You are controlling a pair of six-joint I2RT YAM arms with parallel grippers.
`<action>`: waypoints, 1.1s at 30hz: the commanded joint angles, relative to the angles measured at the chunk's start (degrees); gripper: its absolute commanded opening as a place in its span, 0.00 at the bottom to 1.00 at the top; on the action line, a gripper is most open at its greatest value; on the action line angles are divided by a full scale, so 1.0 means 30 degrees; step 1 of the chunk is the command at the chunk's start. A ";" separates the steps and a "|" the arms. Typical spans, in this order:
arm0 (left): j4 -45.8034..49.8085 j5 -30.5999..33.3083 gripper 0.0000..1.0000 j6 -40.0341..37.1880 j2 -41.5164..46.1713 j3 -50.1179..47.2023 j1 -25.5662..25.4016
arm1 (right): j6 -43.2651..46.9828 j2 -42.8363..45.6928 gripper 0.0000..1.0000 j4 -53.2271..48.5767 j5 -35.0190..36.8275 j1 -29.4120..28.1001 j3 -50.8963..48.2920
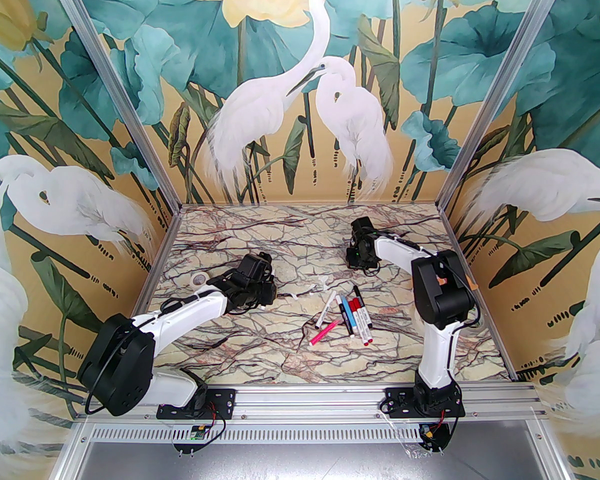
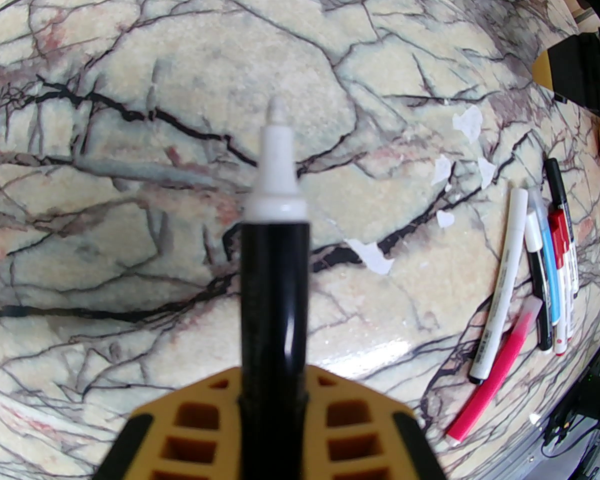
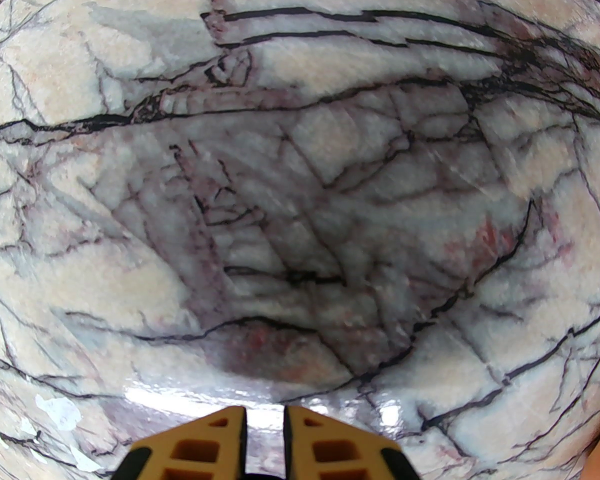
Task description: Open the pen caps
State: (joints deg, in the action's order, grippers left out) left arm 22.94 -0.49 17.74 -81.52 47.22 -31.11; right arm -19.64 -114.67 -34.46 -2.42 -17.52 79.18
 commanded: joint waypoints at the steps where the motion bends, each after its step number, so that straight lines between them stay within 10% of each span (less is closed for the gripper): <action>1: -0.0110 0.0288 0.07 -0.0429 -0.0453 0.0482 0.0117 | 0.0040 -0.0564 0.15 0.0458 0.0537 -0.0048 -0.0259; 33: -0.0798 0.1159 0.14 -0.1601 -0.3702 0.2436 0.1036 | -0.0661 0.0531 0.33 0.1818 0.1350 -0.0693 -0.1592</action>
State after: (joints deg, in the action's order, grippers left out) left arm 21.80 1.26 14.92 -90.89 52.90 -28.75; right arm -21.17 -115.24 -29.45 0.38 -19.03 76.29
